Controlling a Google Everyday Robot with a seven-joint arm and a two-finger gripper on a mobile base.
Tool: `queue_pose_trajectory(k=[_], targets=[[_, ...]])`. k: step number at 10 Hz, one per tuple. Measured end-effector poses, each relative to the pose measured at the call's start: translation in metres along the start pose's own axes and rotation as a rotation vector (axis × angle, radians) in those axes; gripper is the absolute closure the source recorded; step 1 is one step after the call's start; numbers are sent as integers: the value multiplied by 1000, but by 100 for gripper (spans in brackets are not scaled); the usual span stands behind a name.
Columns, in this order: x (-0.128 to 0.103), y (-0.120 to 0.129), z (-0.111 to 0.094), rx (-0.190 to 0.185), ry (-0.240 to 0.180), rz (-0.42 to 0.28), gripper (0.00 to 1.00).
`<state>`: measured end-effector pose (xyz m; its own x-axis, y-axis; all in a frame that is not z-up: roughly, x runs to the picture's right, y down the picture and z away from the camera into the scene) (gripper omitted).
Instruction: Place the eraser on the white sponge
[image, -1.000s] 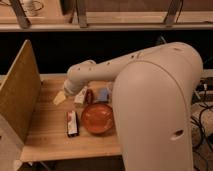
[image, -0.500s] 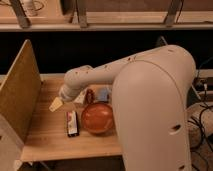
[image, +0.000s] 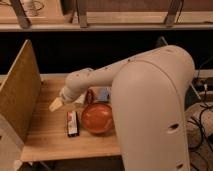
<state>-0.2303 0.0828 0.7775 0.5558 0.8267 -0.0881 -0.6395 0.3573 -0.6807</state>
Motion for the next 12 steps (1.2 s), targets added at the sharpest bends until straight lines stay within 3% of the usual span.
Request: queue_pose_trajectory(k=[5,6,9,12], targets=[[3,-1,2,3,4,10,20],[8,-6,5,16,24,8,20],[32,-30,29,90,144,12,20],[40,-32,52,102,212,28,20]])
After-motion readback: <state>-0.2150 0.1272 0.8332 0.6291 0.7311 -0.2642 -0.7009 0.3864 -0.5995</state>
